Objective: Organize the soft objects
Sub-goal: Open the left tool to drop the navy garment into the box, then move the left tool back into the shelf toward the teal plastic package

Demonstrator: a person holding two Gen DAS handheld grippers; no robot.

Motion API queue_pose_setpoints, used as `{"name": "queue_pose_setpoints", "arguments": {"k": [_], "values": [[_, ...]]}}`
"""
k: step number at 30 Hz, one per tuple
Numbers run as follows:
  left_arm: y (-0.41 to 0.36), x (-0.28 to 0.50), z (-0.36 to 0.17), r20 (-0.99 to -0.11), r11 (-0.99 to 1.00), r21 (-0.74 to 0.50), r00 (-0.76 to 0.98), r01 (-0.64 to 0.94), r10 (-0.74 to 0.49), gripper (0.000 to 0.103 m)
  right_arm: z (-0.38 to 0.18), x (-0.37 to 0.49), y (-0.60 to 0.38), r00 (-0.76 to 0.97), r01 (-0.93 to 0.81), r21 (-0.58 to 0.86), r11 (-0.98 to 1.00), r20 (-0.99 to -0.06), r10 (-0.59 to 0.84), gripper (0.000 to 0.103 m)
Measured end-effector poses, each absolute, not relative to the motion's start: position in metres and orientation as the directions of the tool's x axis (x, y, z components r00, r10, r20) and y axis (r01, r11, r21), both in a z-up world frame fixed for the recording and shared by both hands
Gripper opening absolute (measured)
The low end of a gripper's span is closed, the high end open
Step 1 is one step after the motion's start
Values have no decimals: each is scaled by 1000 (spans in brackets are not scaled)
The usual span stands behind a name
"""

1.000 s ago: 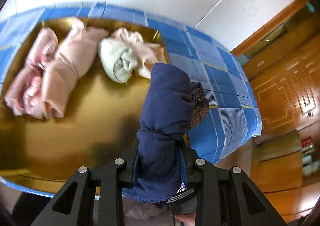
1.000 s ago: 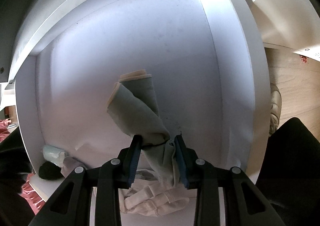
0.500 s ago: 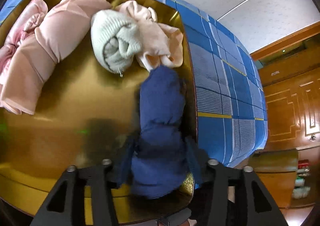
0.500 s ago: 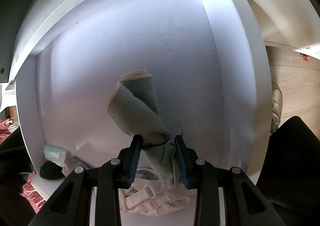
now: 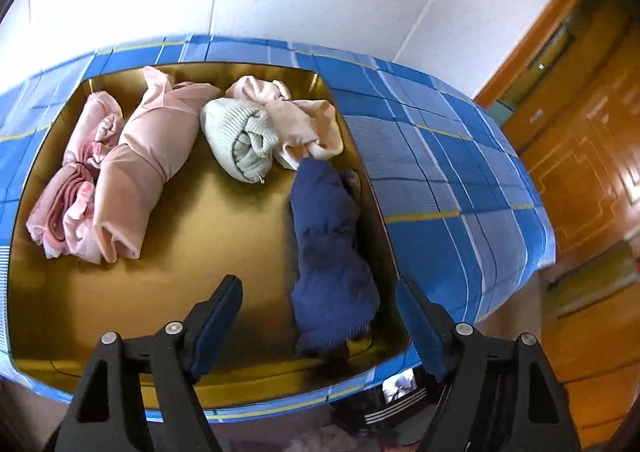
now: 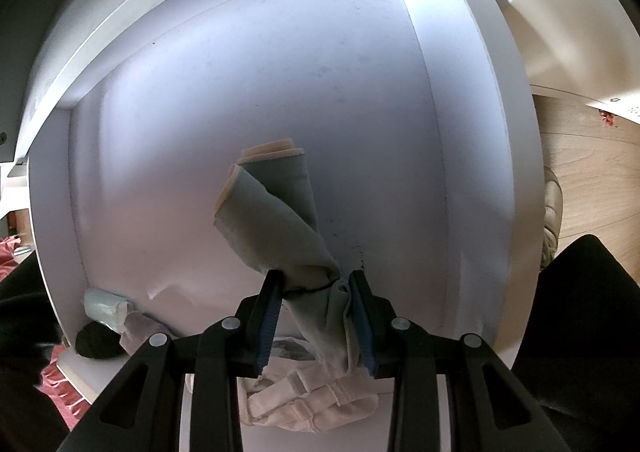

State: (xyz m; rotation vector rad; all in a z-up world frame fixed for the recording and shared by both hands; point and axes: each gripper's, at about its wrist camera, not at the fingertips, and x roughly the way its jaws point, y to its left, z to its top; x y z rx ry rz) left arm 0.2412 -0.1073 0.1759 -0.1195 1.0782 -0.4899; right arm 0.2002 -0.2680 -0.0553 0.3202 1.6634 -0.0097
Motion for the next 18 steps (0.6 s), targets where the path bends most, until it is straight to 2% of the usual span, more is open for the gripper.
{"name": "queue_pose_setpoints", "arguments": {"k": [10,18], "values": [[-97,207,184,-755,860,-305,446,410,-481,80,-56,201,-266,-83,215,176,961,-977,198,34],[-103,154,183,-705,785,-212,466,582,-535,82,-56,201,-265,-81,214,175,961,-977,196,34]]}}
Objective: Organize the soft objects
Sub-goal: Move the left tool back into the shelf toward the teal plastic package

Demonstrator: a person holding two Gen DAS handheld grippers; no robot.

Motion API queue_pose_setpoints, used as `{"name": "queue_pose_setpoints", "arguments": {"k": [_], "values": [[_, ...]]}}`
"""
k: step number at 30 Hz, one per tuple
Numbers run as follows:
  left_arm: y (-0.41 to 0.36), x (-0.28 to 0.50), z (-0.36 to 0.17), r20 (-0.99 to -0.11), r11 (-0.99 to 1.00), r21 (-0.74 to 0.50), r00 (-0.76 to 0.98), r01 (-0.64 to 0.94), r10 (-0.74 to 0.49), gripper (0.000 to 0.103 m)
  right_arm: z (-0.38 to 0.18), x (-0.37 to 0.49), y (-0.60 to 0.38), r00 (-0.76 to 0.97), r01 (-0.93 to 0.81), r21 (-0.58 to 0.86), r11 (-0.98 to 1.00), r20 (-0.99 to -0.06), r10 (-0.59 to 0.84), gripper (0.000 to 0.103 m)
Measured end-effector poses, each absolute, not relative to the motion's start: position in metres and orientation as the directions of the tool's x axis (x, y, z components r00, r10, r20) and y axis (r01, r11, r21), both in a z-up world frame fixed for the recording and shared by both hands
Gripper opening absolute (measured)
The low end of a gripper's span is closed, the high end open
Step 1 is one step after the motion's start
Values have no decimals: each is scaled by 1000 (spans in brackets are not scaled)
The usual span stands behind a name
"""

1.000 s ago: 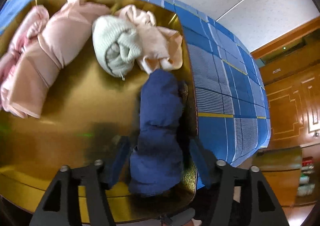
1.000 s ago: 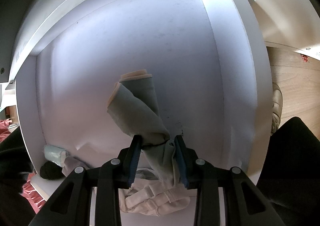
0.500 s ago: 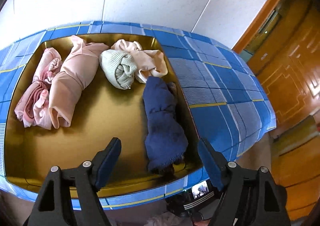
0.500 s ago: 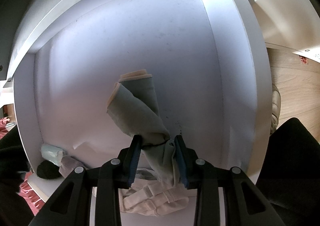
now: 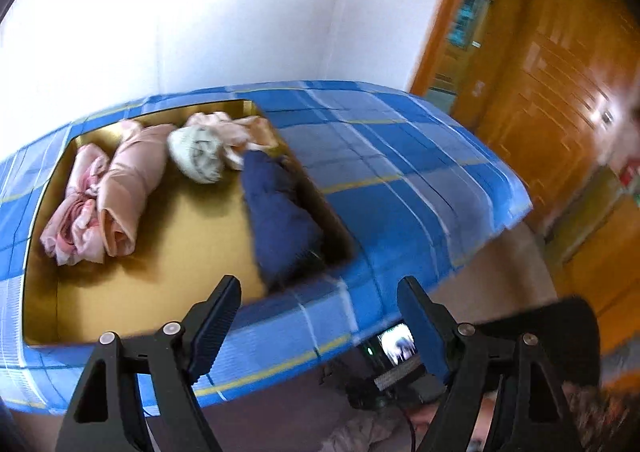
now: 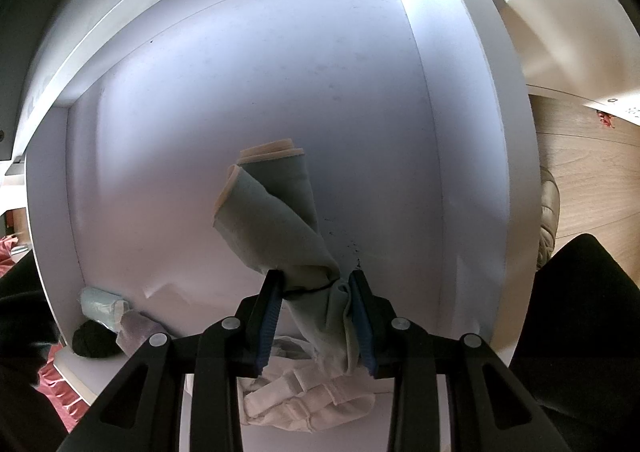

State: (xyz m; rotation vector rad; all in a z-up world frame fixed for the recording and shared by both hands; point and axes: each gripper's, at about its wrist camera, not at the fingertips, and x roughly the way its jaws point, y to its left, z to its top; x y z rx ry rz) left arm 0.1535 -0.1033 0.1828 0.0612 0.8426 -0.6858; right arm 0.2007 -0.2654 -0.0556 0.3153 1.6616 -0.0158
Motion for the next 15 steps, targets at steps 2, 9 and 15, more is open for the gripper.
{"name": "queue_pose_setpoints", "arguments": {"k": [2,9,15], "values": [[-107,136,177,-702,752,-191,448,631,-554,82,-55,201,-265,-80,217,174,961,-978,195,34],[-116,98,139,-750,696,-153,376,702,-544,85,-52,196,-267,-71,225,175,958,-978,196,34],[-110,92,83,-827,734,-175,307,656,-471,85,-50,191,-270,-62,235,181,955,-978,201,34]]}}
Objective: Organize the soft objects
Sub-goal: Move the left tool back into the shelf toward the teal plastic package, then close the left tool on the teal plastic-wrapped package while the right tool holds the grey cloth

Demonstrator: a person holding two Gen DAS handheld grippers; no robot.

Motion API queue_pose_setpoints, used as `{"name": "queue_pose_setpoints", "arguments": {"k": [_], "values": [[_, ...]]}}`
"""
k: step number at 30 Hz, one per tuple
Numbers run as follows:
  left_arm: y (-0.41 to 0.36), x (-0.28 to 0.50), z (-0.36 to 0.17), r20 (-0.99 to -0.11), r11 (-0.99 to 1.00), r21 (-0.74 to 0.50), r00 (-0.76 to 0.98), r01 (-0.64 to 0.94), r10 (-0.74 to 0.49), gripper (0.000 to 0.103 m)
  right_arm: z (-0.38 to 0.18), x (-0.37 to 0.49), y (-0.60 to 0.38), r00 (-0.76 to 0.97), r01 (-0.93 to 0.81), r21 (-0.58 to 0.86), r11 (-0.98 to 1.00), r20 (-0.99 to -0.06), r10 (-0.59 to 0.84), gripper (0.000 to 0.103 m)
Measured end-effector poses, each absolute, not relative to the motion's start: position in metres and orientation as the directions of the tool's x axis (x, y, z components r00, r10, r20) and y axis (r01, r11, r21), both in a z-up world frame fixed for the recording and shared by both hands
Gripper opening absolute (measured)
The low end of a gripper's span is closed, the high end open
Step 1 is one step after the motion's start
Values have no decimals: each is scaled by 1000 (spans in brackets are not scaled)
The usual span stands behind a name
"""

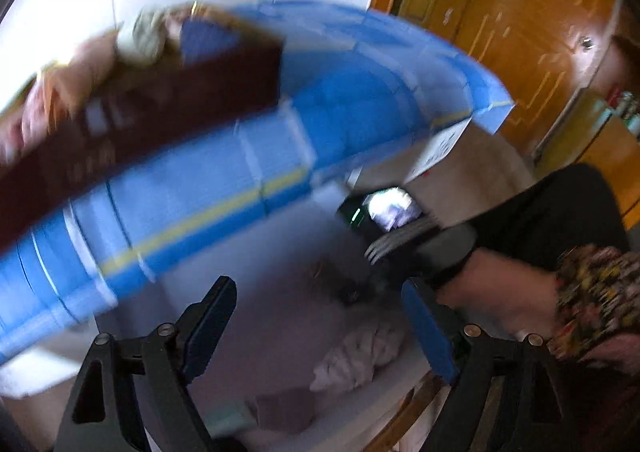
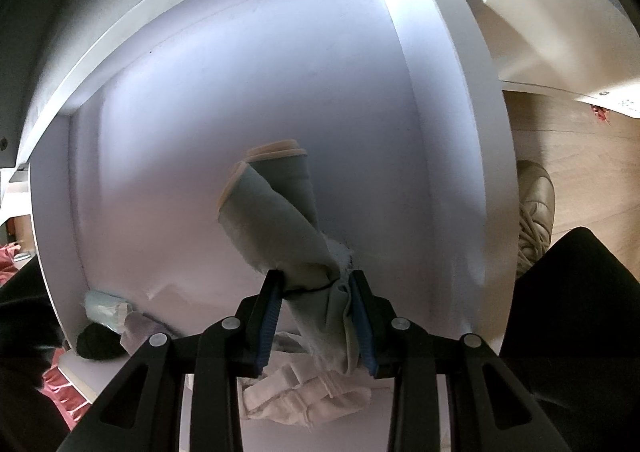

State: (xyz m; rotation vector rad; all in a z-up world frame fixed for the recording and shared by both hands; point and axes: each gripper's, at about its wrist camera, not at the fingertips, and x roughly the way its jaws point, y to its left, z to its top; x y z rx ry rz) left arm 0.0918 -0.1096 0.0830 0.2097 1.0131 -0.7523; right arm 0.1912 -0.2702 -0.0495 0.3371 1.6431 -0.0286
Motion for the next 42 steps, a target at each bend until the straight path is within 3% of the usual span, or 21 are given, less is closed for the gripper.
{"name": "queue_pose_setpoints", "arguments": {"k": [7,13,18,22,30,36,38,39,40,42], "values": [[-80,106,19,-917,824,-145,238,547,-320,85,-47,188,-276,-53,244,188,952,-977,206,34],[-49,125,-33,-978,904,-180,27,388,-207,86,-44,187,-278,-52,239,189,952,-977,207,33],[-48,126,-71,-991,887,-88,-128,453,-33,88,-45,188,-278,-55,237,189,953,-977,207,33],[-42,120,-93,-979,880,-77,-204,468,23,92,-46,188,-278,-58,239,187,953,-977,206,33],[-50,101,-138,-933,755,135,-175,641,314,93,-47,189,-272,-59,235,175,956,-979,193,33],[-50,92,-160,-903,687,181,-157,704,399,93,-50,190,-268,-67,235,171,957,-979,191,33],[-50,92,-165,-910,698,169,-162,696,381,84,-49,189,-268,-65,237,171,956,-979,192,33],[-51,93,-165,-919,711,154,-165,686,359,70,-49,190,-268,-64,238,172,956,-979,192,33],[-51,96,-165,-927,724,156,-154,671,342,64,-49,189,-268,-63,239,172,956,-979,192,33],[-50,106,-157,-949,755,190,-81,628,306,64,-48,189,-270,-61,242,172,955,-980,191,33]]}}
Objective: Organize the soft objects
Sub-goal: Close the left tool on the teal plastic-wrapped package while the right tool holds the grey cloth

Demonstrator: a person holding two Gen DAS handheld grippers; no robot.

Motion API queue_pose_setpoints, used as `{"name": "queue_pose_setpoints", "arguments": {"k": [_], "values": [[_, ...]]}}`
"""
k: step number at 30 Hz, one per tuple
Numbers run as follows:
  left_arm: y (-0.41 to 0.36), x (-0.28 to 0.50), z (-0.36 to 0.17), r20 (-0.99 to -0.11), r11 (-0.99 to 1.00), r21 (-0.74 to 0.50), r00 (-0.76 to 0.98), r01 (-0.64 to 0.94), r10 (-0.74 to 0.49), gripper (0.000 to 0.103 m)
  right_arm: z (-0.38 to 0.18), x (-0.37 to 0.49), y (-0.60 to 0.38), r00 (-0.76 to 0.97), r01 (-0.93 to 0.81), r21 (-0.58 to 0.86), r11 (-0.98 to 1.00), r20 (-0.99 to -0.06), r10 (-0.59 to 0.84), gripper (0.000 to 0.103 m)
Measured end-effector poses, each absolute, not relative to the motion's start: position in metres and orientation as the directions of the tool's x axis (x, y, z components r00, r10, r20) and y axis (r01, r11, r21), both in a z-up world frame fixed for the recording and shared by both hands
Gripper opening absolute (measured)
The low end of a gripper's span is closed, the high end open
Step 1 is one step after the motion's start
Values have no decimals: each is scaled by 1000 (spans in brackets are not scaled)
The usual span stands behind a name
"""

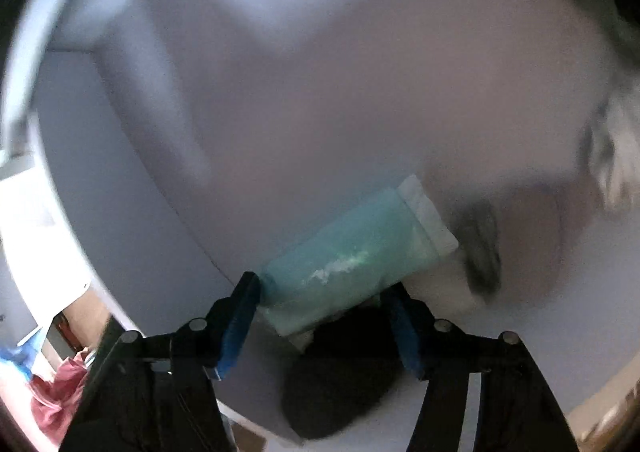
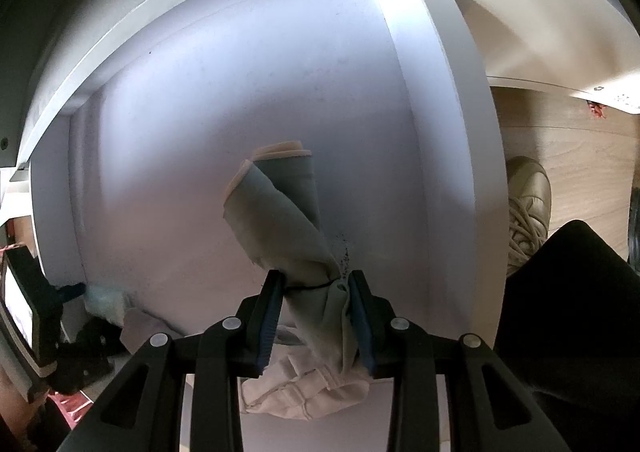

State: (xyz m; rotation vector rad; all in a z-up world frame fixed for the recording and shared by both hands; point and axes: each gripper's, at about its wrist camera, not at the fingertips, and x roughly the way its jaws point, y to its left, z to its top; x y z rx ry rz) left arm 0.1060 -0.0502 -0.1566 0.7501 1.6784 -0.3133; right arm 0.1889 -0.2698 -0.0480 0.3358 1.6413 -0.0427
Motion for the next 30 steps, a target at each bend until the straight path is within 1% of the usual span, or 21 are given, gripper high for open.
{"name": "queue_pose_setpoints", "arguments": {"k": [2,4,6,7,11,15,18,20,21,22,24,26,29,30], "values": [[-46,118,-144,-973,822,162,-49,546,225,64,-48,189,-271,-61,245,171,954,-980,192,33],[-39,127,-135,-991,894,71,-72,443,114,80,-50,187,-270,-64,240,171,956,-980,191,33],[-33,126,-133,-994,923,12,-93,385,51,86,-51,188,-269,-68,231,168,958,-980,188,33],[-33,123,-135,-993,925,13,-100,381,55,87,-51,188,-268,-68,228,167,959,-980,187,33],[-33,116,-146,-985,899,76,-110,432,136,88,-53,189,-262,-83,202,161,966,-980,180,33],[-35,115,-155,-981,895,93,-113,436,157,88,-58,189,-254,-102,150,122,981,-985,138,35],[-38,121,-160,-979,902,65,-147,426,140,81,-61,191,-251,-108,129,111,985,-986,125,35],[-34,126,-163,-978,898,79,-140,432,153,80,-63,193,-248,-107,107,105,989,-987,116,35],[-38,124,-163,-979,899,71,-143,433,146,72,-63,193,-246,-108,98,102,990,-988,112,35],[-38,123,-163,-979,906,38,-167,422,119,59,-64,194,-244,-110,85,97,992,-988,106,35],[-24,122,-166,-979,925,-17,-195,378,62,48,-64,195,-243,-111,84,94,992,-988,103,35],[-26,131,-160,-980,924,-42,-195,381,35,48,-62,196,-247,-107,106,104,989,-987,116,33],[-27,132,-158,-982,928,-53,-185,370,18,43,-54,194,-256,-82,160,144,976,-984,158,31],[-26,134,-157,-983,932,-61,-184,358,7,40,-51,193,-258,-75,170,154,973,-983,169,30]]}}
